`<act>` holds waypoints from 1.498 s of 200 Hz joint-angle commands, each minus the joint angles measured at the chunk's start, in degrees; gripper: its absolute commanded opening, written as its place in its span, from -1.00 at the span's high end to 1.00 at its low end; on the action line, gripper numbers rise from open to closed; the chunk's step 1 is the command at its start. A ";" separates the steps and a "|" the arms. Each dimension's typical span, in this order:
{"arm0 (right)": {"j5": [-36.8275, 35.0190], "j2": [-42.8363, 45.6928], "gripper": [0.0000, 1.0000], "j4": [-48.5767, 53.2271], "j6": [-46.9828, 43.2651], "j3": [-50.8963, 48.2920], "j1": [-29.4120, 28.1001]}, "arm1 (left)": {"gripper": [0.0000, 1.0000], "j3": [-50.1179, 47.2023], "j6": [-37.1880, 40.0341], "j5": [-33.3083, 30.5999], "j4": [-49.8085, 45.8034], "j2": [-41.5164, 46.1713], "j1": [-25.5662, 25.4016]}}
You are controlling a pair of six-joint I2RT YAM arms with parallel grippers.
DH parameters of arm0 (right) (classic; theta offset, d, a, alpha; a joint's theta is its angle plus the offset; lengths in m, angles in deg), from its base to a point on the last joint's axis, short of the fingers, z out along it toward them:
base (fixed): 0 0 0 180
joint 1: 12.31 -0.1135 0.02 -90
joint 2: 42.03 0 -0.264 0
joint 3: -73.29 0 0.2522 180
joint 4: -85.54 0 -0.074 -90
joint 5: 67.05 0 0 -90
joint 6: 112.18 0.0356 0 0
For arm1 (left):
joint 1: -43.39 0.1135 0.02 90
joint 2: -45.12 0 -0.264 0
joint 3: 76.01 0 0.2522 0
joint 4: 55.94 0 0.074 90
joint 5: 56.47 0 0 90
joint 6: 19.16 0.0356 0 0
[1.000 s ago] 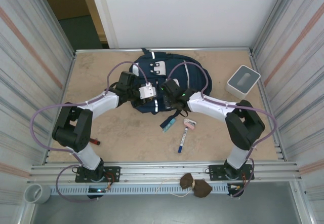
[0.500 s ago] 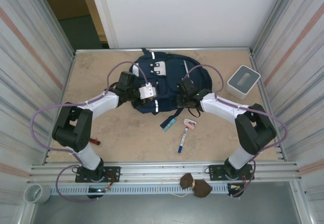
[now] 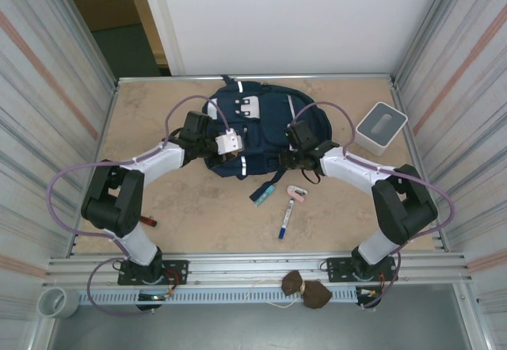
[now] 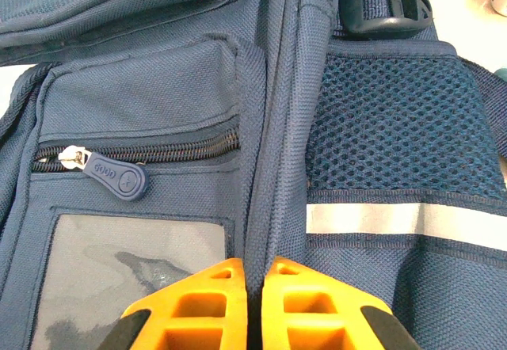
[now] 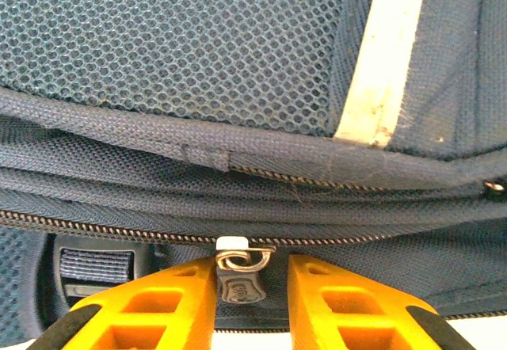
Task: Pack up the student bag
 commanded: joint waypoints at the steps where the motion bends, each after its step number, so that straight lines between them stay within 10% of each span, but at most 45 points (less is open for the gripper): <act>1: -9.05 -1.55 0.41 3.10 -2.48 2.40 -1.83 | 1.00 0.21 -0.43 2.05 -0.48 2.62 0.29; 159: -35.99 -13.19 0.55 10.17 2.62 11.06 -11.33 | 1.00 0.21 -0.24 1.52 -0.92 2.67 -0.37; 238: -33.11 -6.72 0.95 4.60 0.66 5.47 -10.48 | 1.00 -0.14 0.33 1.00 -0.99 2.54 -0.20; 299: -15.00 5.95 1.00 -0.22 0.04 -6.31 0.65 | 1.00 -1.85 0.69 -0.96 1.88 3.88 4.80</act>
